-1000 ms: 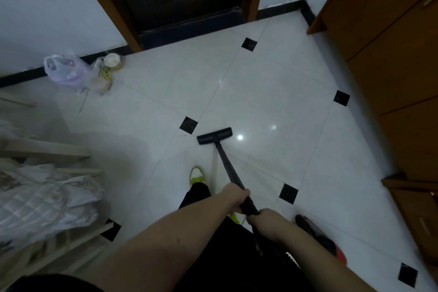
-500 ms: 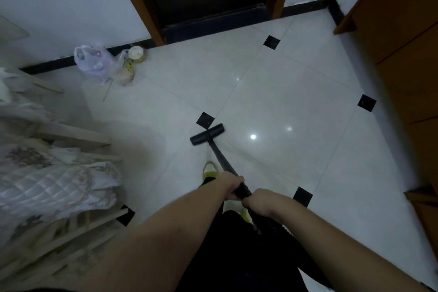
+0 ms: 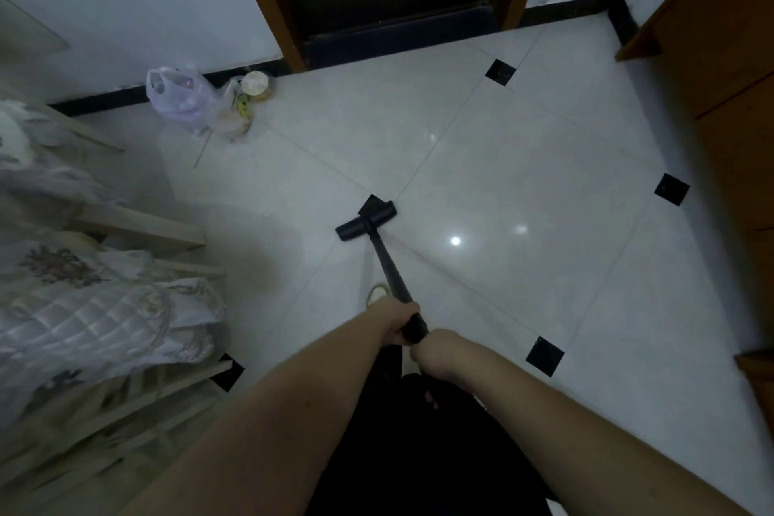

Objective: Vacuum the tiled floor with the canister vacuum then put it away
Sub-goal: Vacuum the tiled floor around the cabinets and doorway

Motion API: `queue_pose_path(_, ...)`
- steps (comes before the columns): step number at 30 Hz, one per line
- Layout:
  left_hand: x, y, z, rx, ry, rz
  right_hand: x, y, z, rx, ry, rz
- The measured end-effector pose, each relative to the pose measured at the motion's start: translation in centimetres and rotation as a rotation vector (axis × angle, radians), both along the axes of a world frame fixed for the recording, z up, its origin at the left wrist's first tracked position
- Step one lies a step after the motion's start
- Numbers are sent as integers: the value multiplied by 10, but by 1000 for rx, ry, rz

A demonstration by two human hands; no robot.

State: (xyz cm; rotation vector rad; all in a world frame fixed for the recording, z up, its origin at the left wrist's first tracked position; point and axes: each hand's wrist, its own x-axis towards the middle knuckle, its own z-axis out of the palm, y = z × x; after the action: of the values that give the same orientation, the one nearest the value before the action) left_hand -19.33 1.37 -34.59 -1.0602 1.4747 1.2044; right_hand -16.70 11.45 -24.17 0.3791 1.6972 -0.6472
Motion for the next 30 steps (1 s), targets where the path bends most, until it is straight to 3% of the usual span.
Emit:
queue_pose_path(5, 33, 47, 23, 61, -87, -41, 28, 50, 17, 28, -75, 54)
queue_pose_path(8, 38, 62, 38, 38, -105, -70, 37, 70, 26, -24, -128, -171)
queue_pose_path(11, 29, 63, 28, 13, -38, -238, 35, 73, 27, -35, -150, -301)
queue_pose_path(20, -24, 45, 25, -31, 16, -332, -3, 40, 8, -34, -73, -435)
queue_pose_path(30, -140, -18, -3, -13, 29, -363, -115, -33, -8, 7, -123, -419)
